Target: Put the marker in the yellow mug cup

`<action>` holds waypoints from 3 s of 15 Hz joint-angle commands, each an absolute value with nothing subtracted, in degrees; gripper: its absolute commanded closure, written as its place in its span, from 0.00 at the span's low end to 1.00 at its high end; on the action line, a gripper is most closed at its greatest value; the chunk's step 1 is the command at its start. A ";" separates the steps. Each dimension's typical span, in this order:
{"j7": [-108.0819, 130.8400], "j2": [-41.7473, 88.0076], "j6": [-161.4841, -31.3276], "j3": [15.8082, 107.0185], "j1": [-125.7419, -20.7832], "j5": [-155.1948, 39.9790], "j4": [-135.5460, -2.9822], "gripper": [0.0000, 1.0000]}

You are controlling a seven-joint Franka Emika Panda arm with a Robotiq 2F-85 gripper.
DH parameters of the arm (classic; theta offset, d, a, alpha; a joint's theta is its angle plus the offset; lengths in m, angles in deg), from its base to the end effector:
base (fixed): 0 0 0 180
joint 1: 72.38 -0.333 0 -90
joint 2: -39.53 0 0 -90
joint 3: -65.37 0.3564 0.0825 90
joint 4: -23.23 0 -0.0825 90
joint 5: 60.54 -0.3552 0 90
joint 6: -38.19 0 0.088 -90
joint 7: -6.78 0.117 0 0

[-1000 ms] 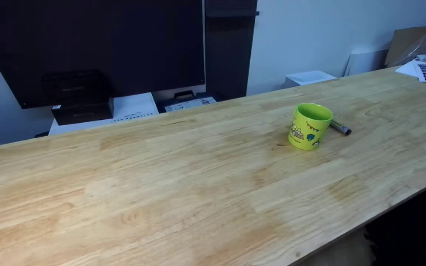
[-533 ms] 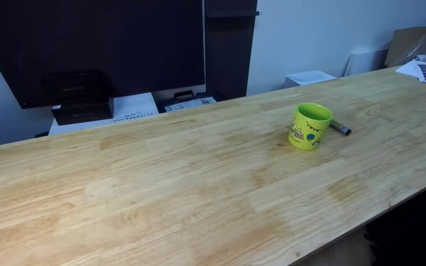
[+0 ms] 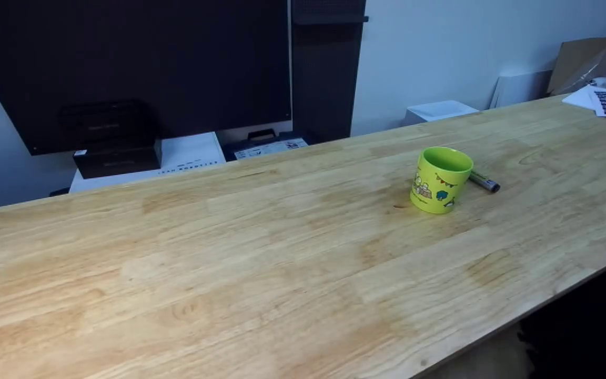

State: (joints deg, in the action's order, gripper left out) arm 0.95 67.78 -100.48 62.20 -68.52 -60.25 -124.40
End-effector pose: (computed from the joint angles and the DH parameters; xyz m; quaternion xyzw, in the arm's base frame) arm 0.3727 -0.0480 0.5020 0.9858 -0.0077 0.1674 0.0073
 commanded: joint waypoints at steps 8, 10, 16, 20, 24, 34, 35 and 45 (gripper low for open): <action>0.80 51.60 -105.06 52.15 -57.30 -55.46 -124.82 0.00; 0.88 50.51 -105.06 52.21 -57.40 -55.51 -124.22 0.00; -6.47 40.38 -111.80 51.40 -59.65 -58.96 -119.25 0.00; -13.11 28.35 -117.39 52.53 -58.87 -62.50 -113.04 0.00; -13.77 25.76 -117.25 54.49 -57.16 -62.73 -112.53 0.00; -15.29 17.30 -118.98 58.75 -57.01 -62.86 -108.66 0.00; -15.46 15.88 -118.86 59.66 -56.78 -63.10 -107.79 0.00; -18.44 5.33 -117.29 63.20 -50.88 -62.91 -100.50 0.00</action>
State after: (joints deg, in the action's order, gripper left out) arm -16.99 8.40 -118.55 61.86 -53.56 -62.82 -104.10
